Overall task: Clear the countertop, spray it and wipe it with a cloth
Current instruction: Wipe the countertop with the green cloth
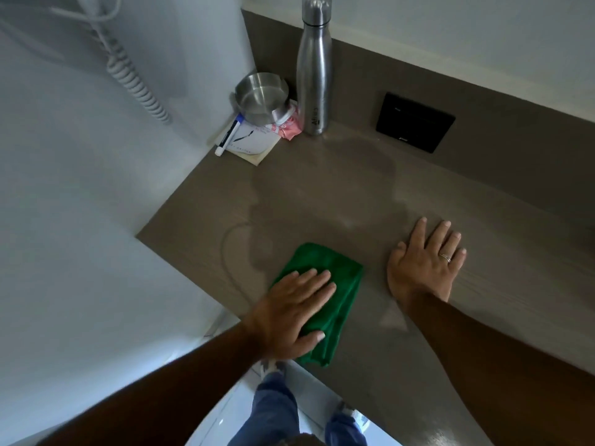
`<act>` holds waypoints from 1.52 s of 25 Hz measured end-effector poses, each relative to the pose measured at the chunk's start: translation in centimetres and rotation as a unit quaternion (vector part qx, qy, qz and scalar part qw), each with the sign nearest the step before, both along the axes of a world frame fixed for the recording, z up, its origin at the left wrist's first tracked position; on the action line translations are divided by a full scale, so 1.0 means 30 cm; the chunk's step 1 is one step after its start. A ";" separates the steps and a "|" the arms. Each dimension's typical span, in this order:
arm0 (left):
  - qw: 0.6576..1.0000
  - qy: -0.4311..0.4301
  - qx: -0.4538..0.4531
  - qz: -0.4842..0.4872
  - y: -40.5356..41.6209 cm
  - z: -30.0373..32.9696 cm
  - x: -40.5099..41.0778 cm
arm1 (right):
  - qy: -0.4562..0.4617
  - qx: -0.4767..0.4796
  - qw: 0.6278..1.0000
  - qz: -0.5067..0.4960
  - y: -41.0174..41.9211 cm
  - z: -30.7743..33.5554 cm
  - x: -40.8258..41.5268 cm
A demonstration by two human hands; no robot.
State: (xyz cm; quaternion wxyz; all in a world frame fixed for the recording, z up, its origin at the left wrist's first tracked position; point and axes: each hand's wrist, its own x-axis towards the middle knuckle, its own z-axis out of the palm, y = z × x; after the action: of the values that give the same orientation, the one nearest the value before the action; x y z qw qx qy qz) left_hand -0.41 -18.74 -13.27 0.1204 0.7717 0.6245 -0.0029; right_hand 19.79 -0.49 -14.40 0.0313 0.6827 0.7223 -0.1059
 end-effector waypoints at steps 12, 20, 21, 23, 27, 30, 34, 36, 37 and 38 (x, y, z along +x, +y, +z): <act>0.973 0.036 -0.013 0.226 0.115 0.034 -0.534 | -0.024 0.004 1.000 -0.006 -0.008 0.038 -0.019; 0.984 -0.134 -0.115 0.003 0.254 0.078 0.186 | 0.208 0.061 0.974 -0.073 -0.139 0.178 0.062; 0.978 -0.172 -0.122 -0.006 0.275 0.091 0.155 | 0.223 0.076 0.969 -0.078 -0.210 0.197 0.061; 0.977 -0.204 -0.057 0.024 0.283 0.097 -0.006 | 0.236 0.054 0.969 -0.046 -0.328 0.202 -0.013; 0.981 -0.008 0.013 0.192 0.312 0.036 -0.441 | 0.092 -0.051 0.994 0.013 -0.270 0.132 -0.283; 0.982 0.052 -0.011 0.183 0.334 0.011 -0.488 | 0.007 -0.034 0.999 -0.034 -0.160 0.075 -0.388; 0.983 0.073 -0.002 0.171 0.327 0.003 -0.479 | 0.010 0.002 1.000 -0.022 -0.094 0.040 -0.476; 0.983 0.081 0.001 0.163 0.330 0.000 -0.495 | 0.023 0.000 0.999 0.046 -0.086 0.048 -0.458; 0.984 0.080 -0.001 0.161 0.333 0.001 -0.495 | 0.020 0.001 0.997 0.075 -0.066 0.050 -0.391; 0.984 0.073 -0.003 0.162 0.332 0.002 -0.492 | 0.005 0.010 0.997 0.071 -0.031 0.050 -0.288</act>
State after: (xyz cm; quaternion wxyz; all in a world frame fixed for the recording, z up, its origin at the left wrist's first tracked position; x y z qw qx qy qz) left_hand -15.18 -8.78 -13.21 0.0753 0.6579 0.7482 -0.0415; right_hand 11.15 -1.42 -12.89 0.0282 0.6293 0.7702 -0.0992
